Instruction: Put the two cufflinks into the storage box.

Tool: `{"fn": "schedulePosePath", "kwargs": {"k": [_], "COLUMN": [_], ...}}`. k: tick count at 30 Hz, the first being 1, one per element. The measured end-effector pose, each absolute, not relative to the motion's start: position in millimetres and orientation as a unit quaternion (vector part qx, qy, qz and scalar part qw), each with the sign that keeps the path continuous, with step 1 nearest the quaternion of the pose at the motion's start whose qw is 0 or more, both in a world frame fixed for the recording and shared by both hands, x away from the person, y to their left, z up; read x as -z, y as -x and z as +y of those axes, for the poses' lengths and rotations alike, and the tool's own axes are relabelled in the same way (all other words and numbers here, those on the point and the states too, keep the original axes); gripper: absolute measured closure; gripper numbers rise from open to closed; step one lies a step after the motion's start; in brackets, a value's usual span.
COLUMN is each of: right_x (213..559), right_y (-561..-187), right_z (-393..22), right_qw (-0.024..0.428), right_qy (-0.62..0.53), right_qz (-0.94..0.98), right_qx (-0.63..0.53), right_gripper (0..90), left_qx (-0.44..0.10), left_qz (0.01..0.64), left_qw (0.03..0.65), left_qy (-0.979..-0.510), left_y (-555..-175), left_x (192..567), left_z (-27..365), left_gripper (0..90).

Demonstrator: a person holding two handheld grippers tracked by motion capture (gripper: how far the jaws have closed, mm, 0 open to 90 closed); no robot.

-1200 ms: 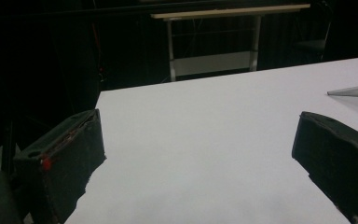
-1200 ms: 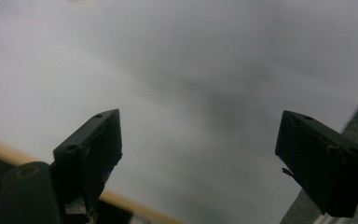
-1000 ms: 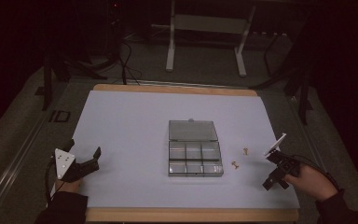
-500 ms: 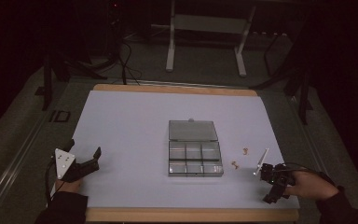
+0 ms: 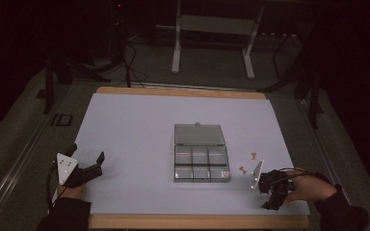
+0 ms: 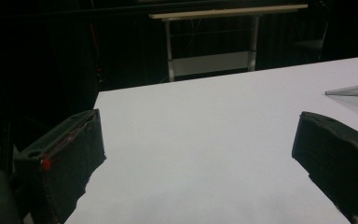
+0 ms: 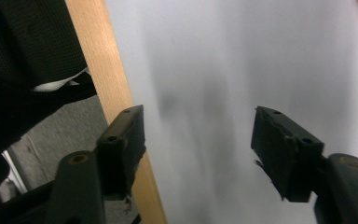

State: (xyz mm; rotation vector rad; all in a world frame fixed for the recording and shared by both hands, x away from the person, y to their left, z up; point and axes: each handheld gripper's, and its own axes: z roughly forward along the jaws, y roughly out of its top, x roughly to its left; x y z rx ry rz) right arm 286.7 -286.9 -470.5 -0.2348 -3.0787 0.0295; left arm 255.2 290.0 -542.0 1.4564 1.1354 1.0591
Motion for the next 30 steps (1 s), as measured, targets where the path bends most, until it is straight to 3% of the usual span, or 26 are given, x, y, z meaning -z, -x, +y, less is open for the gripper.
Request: {"fn": "schedulePosePath", "kwargs": {"k": [5,30], "right_x": [467.4,451.9], "right_y": [-289.2,-335.8], "right_z": [-275.5,-243.5], "right_qw": [0.016,-0.058], "right_qy": [0.041,0.025], "right_qz": [-0.999,-0.997], "right_qx": [0.004,0.041], "right_gripper": [43.9,60.0], "left_qx": [-0.435,-0.436], "left_qz": [0.466,0.463], "left_qw": [0.486,0.486], "left_qy": [-0.598,-0.599], "left_y": [-255.2,-254.9], "left_x": [542.0,542.2], "left_z": [290.0,289.8], "left_gripper": [2.6,2.6]}}
